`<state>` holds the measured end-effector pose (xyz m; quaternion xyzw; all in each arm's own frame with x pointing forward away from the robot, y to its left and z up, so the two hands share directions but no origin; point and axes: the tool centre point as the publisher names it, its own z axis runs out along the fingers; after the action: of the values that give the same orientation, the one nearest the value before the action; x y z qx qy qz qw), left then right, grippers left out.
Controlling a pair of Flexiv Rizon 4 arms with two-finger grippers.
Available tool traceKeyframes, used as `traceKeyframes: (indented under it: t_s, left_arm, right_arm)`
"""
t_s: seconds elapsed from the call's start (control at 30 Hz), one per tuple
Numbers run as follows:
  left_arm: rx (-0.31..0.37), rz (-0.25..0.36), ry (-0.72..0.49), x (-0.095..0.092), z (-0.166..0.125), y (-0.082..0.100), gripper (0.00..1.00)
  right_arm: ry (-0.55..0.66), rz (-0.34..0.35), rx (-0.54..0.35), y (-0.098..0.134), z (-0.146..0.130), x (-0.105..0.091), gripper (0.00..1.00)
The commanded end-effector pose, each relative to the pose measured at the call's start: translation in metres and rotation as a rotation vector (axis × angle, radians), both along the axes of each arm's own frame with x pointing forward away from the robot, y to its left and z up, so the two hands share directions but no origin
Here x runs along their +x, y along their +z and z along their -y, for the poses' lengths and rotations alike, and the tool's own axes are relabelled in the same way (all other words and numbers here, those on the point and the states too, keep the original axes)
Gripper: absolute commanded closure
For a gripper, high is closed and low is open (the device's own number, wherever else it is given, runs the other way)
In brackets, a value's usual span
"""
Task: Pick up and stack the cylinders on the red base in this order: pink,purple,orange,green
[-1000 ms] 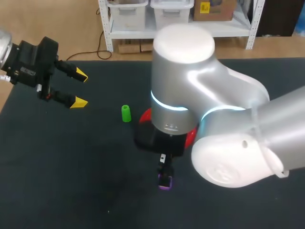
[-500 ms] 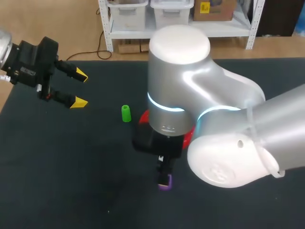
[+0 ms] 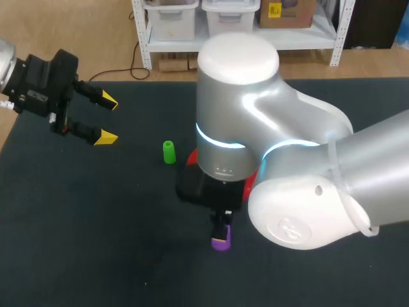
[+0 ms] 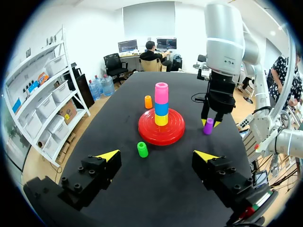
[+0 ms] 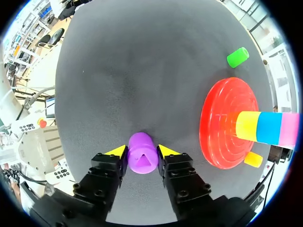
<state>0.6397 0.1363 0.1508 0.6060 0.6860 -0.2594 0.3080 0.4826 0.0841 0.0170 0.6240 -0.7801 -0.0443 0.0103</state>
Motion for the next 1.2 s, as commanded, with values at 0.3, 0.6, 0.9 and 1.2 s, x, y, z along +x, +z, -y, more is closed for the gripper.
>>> traceKeyframes:
  t_s: [0.3,0.6,0.9,1.2]
  left_arm:
    - [-0.001,0.003,0.001,-0.001,0.0,-0.001,0.0]
    - [-0.001,0.003,0.001,-0.001,0.0,-0.001,0.0]
    - [-0.001,0.003,0.001,-0.001,0.0,-0.001,0.0]
    - [-0.001,0.003,0.001,-0.001,0.0,-0.001,0.0]
  right_arm:
    - [-0.007,0.059,0.028,0.04,0.007,0.023,1.0]
    - [0.013,0.185,0.081,0.128,0.019,0.055,1.0]
    - [-0.004,0.335,0.106,0.187,0.021,0.1,1.0]
    - [-0.067,0.384,0.091,0.197,0.019,0.145,1.0]
